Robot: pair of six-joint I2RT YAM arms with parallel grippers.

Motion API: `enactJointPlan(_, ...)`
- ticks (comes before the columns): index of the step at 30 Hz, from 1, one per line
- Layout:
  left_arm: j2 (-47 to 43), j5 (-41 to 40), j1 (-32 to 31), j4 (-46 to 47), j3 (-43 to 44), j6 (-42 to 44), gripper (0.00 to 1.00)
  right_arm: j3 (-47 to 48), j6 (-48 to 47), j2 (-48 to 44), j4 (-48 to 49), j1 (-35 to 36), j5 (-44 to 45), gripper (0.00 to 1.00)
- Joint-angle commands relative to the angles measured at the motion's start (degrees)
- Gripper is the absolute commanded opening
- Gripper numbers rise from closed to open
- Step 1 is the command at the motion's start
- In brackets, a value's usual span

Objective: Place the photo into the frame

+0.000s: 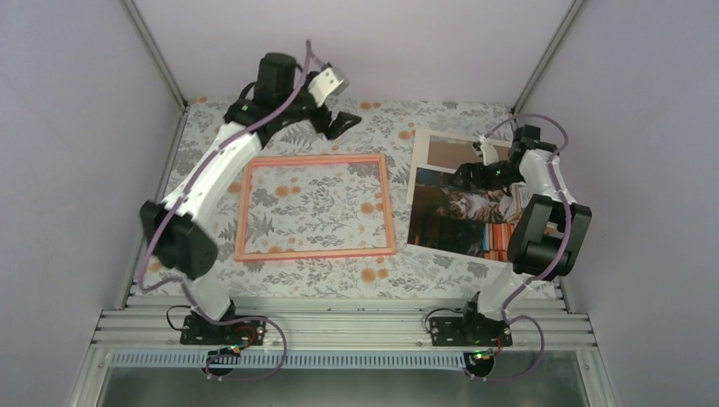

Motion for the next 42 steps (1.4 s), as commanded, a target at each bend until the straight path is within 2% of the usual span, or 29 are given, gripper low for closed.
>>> enactJointPlan(1,15.4,16.2,0.3,-7.2,14.8,-7.9,1.0,-2.3,-2.2,-4.0,-3.1,-1.8,5.7,1.0)
enactJointPlan(2,16.9,19.8,0.2,-6.6,15.0,-9.0,1.0,-2.8,-2.1,-4.1,-3.6,-2.0,7.3,1.0)
enactJointPlan(6,17.9,25.4,-1.7,8.9,5.6,-19.9,1.0,-5.9,-2.0,-6.8,-3.5,-2.7,12.9,1.0)
enactJointPlan(8,19.8,23.3,-4.4,11.8,4.4,-22.2,1.0,-6.7,-1.2,-6.9,-2.9,-2.7,13.9,1.0)
enactJointPlan(11,24.6,20.0,-8.7,11.4,5.4,-26.3,1.0,-7.7,-0.7,-6.0,-0.6,-2.7,13.8,0.99)
enactJointPlan(15,31.0,20.6,-11.5,11.3,6.6,-35.6,1.0,-7.3,0.1,-2.7,3.7,-2.9,11.5,0.94)
enactJointPlan(20,32.2,17.2,-14.9,19.2,0.8,-44.8,1.0,-4.3,3.1,2.3,7.9,-2.9,9.0,0.83)
enactJointPlan(25,35.8,13.4,-17.3,19.3,1.6,-49.4,0.93,-5.3,7.6,4.5,14.0,-2.8,8.7,0.74)
enactJointPlan(30,38.3,11.9,-18.2,20.0,0.5,-52.0,0.87,-6.3,10.7,6.9,17.4,-2.8,8.4,0.71)
enactJointPlan(40,37.7,10.9,-17.4,23.2,-8.3,-57.1,0.75,-12.3,13.1,9.3,21.1,-2.8,11.3,0.62)
enactJointPlan(42,38.3,11.5,-17.4,23.2,-8.2,-57.6,0.69,-13.5,13.4,10.0,21.5,-2.8,11.8,0.6)
